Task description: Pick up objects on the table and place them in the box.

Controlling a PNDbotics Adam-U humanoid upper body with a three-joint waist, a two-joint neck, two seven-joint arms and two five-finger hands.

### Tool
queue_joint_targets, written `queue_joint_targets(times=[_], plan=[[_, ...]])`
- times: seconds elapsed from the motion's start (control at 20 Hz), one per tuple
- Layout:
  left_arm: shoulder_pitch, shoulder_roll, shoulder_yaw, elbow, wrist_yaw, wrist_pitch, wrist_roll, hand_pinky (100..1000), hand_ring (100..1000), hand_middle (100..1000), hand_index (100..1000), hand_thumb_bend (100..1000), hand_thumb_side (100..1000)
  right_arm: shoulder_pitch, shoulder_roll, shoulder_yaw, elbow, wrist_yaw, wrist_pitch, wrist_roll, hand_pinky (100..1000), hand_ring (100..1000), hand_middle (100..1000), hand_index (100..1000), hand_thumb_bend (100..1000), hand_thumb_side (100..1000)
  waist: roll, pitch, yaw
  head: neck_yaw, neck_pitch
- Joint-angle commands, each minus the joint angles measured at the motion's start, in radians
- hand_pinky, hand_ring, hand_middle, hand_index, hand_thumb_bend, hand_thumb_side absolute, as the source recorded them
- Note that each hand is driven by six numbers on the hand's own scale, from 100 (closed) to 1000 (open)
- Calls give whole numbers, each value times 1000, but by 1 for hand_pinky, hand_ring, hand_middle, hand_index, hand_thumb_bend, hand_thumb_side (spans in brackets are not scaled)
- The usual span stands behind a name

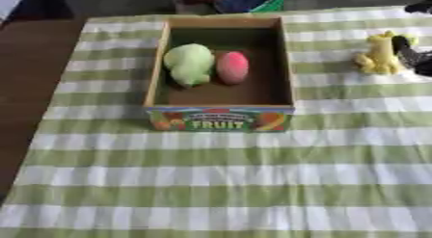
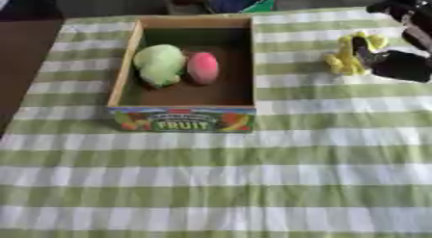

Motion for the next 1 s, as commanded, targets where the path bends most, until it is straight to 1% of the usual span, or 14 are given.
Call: queue_joint_targets(times=[0.05, 0.3, 0.4, 0.55, 0.75, 1.0], plan=[[-15, 16, 9, -16, 3, 3, 3, 531, 787, 793, 942, 100, 909, -27, -47, 0, 53, 7, -17, 14, 892, 917, 841, 910, 245, 795, -1, -18, 0, -3, -12], [-17, 17, 5, -16, 4, 4, -1, 531, 787, 793, 942, 100, 910, -72, -44, 22, 136, 14, -49, 41, 895, 919, 848, 945, 261, 775, 1, -15, 2, -5, -15], [-19, 17, 4, -16, 5, 4, -3, 531, 787, 793, 942, 100, 910, -95, -38, 31, 170, 19, -59, 51, 896, 918, 851, 967, 277, 759, 2, -13, 4, -7, -18], [-21, 17, 2, -16, 6, 4, -6, 531, 787, 793, 942, 100, 909, -125, -29, 39, 216, 26, -77, 64, 900, 918, 867, 999, 278, 724, 3, -9, 5, -11, -23], [-23, 18, 0, -16, 6, 5, -8, 531, 787, 793, 942, 100, 909, -157, -17, 41, 258, 30, -104, 77, 904, 917, 881, 1000, 271, 708, 4, -3, 6, -12, -26], [-27, 18, -2, -16, 7, 5, -11, 530, 787, 793, 942, 100, 910, -187, -6, 46, 294, 44, -120, 88, 903, 918, 885, 1000, 271, 698, 2, 3, 5, -11, -32]])
